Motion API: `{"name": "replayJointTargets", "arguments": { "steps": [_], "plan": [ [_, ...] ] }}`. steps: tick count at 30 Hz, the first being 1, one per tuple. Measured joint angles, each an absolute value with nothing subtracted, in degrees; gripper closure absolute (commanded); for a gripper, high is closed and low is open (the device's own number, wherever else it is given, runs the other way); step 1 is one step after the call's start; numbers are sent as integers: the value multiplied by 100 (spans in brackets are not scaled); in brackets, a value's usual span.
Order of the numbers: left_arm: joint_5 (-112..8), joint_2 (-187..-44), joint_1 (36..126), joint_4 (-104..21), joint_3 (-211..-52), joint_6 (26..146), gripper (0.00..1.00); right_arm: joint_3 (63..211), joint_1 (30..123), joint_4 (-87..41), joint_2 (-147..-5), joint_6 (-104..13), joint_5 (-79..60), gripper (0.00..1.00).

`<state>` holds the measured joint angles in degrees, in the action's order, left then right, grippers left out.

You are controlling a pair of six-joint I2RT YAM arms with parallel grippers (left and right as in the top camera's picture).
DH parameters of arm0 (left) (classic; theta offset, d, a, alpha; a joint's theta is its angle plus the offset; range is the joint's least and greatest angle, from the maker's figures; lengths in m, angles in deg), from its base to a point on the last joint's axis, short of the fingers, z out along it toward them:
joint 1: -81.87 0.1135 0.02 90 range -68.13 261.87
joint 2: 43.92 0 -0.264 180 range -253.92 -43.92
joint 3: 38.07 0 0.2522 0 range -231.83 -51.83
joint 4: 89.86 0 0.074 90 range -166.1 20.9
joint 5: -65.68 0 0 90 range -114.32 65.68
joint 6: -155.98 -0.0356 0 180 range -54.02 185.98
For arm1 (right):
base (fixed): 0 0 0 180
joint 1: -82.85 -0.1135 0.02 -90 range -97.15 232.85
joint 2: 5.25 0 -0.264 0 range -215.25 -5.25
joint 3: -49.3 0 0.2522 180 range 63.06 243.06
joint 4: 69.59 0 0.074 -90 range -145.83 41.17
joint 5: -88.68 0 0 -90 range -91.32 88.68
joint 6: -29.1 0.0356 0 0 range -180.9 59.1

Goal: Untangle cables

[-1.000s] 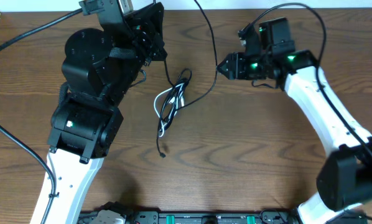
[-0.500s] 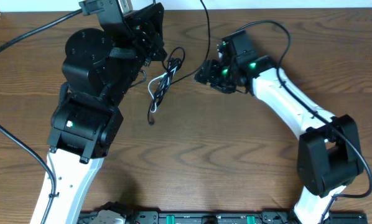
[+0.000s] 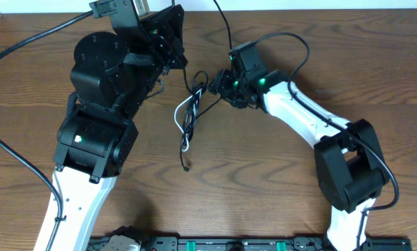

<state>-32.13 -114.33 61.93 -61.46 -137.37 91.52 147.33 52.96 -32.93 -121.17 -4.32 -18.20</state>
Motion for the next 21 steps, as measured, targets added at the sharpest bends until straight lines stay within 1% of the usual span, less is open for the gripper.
{"name": "replayJointTargets", "arguments": {
  "steps": [3,9,14,16,21],
  "plan": [
    [-3213,-11433,6193,-6142,-13737,9152,93,14733,5290,-3223,-12172,-498,-1792,99],
    [-3213,-11433,6195,-5989,-13737,9152,93,14733,5425,-3007,-12178,-1298,-1785,99],
    [-3119,-11433,6193,-5565,-13737,9152,92,14733,5926,-2548,-11984,-2187,-2174,99],
    [-2947,-11444,6195,-5320,-13737,9154,93,14733,6186,-2178,-11720,-2528,-2353,99],
    [-2488,-11650,6195,-4704,-13742,9161,92,15115,6715,-679,-10784,-3374,-2579,99]
  ]
}}
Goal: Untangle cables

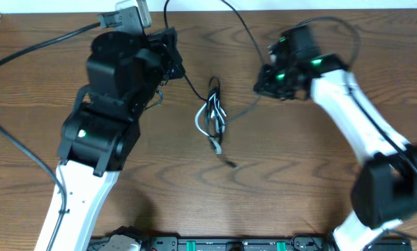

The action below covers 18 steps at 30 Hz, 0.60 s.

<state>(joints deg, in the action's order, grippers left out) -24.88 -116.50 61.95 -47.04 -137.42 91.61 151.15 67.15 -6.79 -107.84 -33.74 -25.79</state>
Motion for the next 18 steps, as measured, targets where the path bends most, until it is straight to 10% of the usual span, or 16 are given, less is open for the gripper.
{"name": "replayJointTargets", "arguments": {
  "steps": [18],
  "plan": [
    [-2219,-13271,6193,-3340,-13744,9165,92,16145,6903,-786,-9818,-4426,-1761,99]
  ]
}}
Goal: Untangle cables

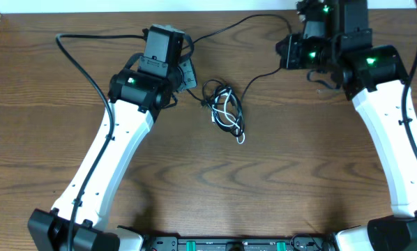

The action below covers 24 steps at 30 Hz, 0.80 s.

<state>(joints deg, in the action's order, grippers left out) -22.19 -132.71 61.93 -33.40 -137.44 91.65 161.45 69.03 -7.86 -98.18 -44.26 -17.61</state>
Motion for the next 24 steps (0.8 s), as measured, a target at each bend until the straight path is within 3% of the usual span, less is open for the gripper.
{"name": "replayJointTargets", "arguments": {
  "steps": [7,15,24],
  "plan": [
    [-2201,-13284,6195,-3283,-13744,9045,92,16256,6944,-1195,-9752,-4487,25,99],
    [-2199,-13284,6193,-3276,-13744,8846,92,16267,6944,-806,-9724,-4487,1979,99],
    [-2658,-13239,6366,-3539,-13744,8671,92,16267,6957,-565,-9724,-4474,2326,99]
  ]
}}
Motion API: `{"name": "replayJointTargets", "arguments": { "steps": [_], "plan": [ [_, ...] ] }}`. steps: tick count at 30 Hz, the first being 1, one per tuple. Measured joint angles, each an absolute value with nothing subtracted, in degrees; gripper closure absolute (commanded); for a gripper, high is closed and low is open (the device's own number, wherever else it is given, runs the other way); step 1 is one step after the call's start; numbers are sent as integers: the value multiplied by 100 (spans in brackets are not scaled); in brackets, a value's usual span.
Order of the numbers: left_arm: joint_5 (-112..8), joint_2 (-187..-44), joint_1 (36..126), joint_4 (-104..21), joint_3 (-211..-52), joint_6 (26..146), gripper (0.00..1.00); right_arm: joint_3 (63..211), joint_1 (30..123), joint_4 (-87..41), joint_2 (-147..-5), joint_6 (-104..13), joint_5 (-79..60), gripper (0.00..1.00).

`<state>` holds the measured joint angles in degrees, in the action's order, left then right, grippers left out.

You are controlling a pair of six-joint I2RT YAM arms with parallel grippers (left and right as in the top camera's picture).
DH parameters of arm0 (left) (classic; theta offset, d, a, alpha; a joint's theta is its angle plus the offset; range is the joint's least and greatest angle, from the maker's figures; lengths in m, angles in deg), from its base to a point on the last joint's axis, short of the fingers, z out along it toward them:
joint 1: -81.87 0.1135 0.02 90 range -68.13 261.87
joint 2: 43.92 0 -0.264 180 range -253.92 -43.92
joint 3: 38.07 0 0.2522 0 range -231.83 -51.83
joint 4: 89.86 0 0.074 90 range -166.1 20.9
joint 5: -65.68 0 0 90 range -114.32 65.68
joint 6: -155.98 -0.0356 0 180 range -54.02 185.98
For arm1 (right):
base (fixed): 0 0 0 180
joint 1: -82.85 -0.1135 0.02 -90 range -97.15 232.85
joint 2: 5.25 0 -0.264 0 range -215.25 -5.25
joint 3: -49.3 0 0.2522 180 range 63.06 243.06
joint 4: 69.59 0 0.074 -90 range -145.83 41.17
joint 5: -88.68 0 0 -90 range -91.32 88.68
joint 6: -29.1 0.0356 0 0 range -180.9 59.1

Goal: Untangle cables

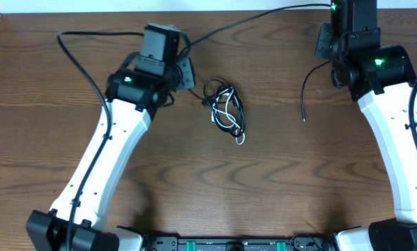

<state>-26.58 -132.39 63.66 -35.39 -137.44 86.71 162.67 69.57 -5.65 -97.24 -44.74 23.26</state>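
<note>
A small knot of white and black cables (226, 111) lies on the wooden table (194, 181) at centre, its white plug end pointing toward the front. My left gripper (187, 75) sits just left of the knot; a dark strand runs from the knot into its fingers, and it looks shut on it. My right gripper (325, 50) is at the far right, shut on a single black cable (305, 94) that hangs free in a curve, its tip well apart from the knot.
The arms' own black leads loop over the back of the table, one (76, 63) at the far left and one (250, 19) across the top. The table's back edge is close behind both grippers.
The right gripper has moved further right. The black cable that ran from the knot to it has come out of the knot and now hangs alone. The knot and left gripper have stayed put.
Both grippers were close together over the tangle left of centre. Then they stood further apart with strands stretched between them. Then the right gripper was at the back right, one black cable still joined to the knot. Now that cable is separate.
</note>
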Motion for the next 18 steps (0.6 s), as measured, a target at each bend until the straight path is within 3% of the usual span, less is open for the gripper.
{"name": "replayJointTargets", "arguments": {
  "steps": [8,16,18],
  "plan": [
    [-5030,-12983,6630,-4944,-13748,8632,92,16271,7414,-548,-9724,-4369,1458,99],
    [-6254,-12978,6516,-4900,-13748,8193,92,16271,8148,-334,-9724,-4349,591,99],
    [-6350,-12978,6514,-4723,-13748,7981,86,16271,8284,-266,-9724,-4349,444,99]
  ]
}}
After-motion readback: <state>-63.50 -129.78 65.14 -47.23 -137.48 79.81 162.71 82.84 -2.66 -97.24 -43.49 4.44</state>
